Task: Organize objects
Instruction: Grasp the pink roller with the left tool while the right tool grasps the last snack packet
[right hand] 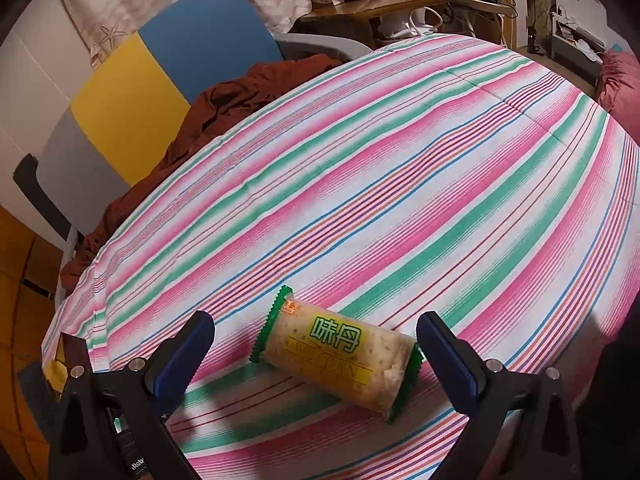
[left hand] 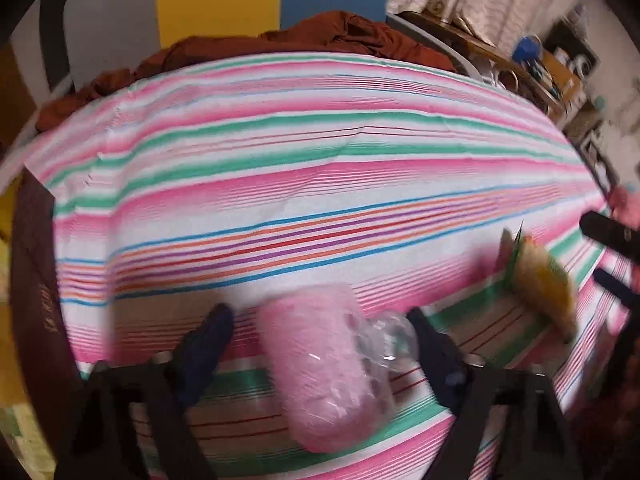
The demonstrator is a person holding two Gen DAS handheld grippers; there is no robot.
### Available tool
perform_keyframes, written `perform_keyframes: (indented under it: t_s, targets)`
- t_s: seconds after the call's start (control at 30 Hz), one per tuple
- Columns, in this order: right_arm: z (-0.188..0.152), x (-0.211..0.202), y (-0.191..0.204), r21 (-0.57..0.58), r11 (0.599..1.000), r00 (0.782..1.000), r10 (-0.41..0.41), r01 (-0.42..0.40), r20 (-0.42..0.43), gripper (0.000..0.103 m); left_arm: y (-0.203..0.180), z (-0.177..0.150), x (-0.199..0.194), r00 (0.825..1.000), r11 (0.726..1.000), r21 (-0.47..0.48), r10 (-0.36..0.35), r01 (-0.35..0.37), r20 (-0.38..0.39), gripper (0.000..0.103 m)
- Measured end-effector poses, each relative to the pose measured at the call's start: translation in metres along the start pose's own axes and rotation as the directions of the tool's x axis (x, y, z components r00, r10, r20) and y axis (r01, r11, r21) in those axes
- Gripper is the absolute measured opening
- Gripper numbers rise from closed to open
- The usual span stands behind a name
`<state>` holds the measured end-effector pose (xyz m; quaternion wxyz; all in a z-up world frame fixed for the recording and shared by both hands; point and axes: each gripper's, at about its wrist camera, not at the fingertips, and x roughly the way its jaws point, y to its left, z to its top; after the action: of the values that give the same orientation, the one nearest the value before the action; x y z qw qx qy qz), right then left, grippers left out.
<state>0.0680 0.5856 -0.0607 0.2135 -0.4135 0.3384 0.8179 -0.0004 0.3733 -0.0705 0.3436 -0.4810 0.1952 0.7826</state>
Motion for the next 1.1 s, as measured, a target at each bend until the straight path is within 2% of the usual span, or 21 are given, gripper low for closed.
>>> perform_keyframes:
  t_s: [0.1,0.23,0.3,0.4,0.5,0.53,0.57,0.63,0.7,0.8,0.93,0.97,1.03,1.1]
  targets:
    - [0.001,0.007,0.003,-0.028,0.999,0.999,-0.03,0.03,-0.032,0.103,0.004,-0.009,-0.004,1.0,0.998,0.059,-0.009,0.007,0.029,0.068]
    - [0.008,0.019,0.022,-0.181,0.979,0.99,-0.112,0.095,-0.088,0.103,0.004,-0.02,-0.01,0.999,0.994,0.104,-0.027,0.023,0.037,0.068]
    - [0.009,0.032,0.036,-0.321,0.941,0.976,-0.161,0.108,-0.144,0.103,0.004,-0.027,-0.014,0.998,0.991,0.131,-0.034,0.027,0.047,0.068]
    - [0.006,0.051,0.047,-0.458,0.884,0.95,-0.216,0.093,-0.225,0.103,0.003,-0.033,-0.013,0.996,0.988,0.15,-0.042,0.03,0.073,0.069]
    - [0.002,0.066,0.045,-0.517,0.846,0.92,-0.298,0.13,-0.256,0.102,0.007,-0.039,-0.013,0.992,0.987,0.154,-0.051,0.034,0.113,0.069]
    - [0.001,0.072,0.042,-0.512,0.849,0.909,-0.308,0.129,-0.281,0.1,0.008,-0.042,-0.014,0.99,0.987,0.157,-0.052,0.031,0.13,0.069]
    - [0.001,0.075,0.04,-0.492,0.864,0.91,-0.286,0.109,-0.299,0.095,0.006,-0.041,-0.013,0.989,0.987,0.158,-0.051,0.029,0.139,0.069]
    - [0.004,0.072,0.04,-0.489,0.867,0.921,-0.264,0.097,-0.286,0.084,0.004,-0.044,-0.012,0.985,0.986,0.167,-0.05,0.022,0.166,0.069]
    - [0.002,0.065,0.049,-0.516,0.852,0.936,-0.246,0.085,-0.252,0.052,0.006,-0.047,-0.013,0.981,0.985,0.171,-0.056,0.024,0.184,0.069]
    - [-0.004,0.064,0.059,-0.533,0.842,0.943,-0.244,0.09,-0.226,0.051,0.004,-0.045,-0.01,0.981,0.985,0.172,-0.055,0.023,0.187,0.069]
    - [-0.013,0.062,0.073,-0.515,0.857,0.957,-0.148,-0.001,-0.248,0.052,0.003,-0.046,-0.011,0.979,0.984,0.175,-0.052,0.017,0.196,0.071]
    - [-0.016,0.063,0.076,-0.531,0.848,0.957,-0.154,-0.001,-0.248,0.052,0.003,-0.047,-0.01,0.979,0.985,0.174,-0.054,0.019,0.198,0.071]
    - [-0.023,0.065,0.085,-0.603,0.797,0.96,-0.189,0.027,-0.207,0.052,0.004,-0.047,-0.01,0.979,0.985,0.171,-0.069,0.036,0.193,0.073]
    - [-0.023,0.065,0.086,-0.611,0.792,0.962,-0.18,0.017,-0.207,0.052,0.004,-0.048,-0.01,0.978,0.985,0.17,-0.074,0.041,0.193,0.074]
